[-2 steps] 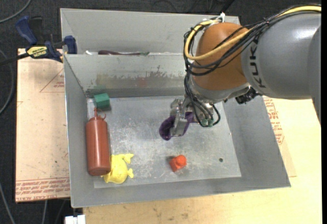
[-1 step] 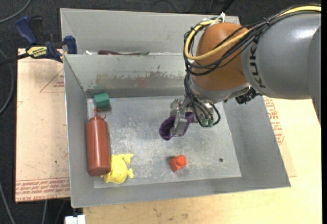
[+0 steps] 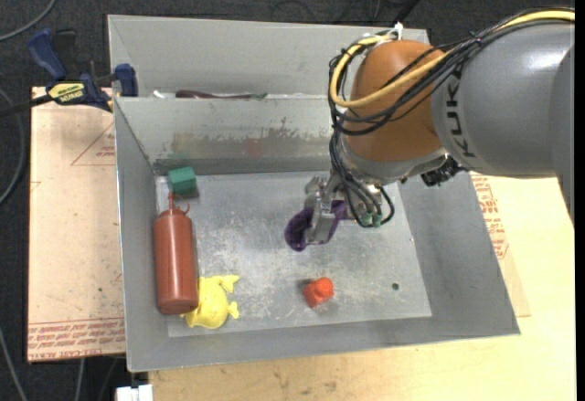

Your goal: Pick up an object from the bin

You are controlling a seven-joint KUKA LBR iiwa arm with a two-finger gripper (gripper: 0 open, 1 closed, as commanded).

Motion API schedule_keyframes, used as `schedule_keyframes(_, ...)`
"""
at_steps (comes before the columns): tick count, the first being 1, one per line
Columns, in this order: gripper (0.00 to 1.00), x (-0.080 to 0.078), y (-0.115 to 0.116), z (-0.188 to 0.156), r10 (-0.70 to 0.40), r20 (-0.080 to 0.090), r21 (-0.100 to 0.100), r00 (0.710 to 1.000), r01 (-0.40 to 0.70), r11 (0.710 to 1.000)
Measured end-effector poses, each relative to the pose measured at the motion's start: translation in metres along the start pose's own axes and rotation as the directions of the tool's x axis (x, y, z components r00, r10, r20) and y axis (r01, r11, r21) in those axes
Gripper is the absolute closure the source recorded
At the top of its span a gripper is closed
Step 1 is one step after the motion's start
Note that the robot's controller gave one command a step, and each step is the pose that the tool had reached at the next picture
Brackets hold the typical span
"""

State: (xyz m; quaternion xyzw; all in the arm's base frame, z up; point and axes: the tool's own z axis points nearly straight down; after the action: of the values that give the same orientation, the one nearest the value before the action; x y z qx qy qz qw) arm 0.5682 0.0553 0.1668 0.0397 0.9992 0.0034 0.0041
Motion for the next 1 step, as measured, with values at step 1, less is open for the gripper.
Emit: schedule_keyframes(1,1.00,0.0000,0.0000,0.0000,0.000,0.000,0.000,1.000,0.000,1.000)
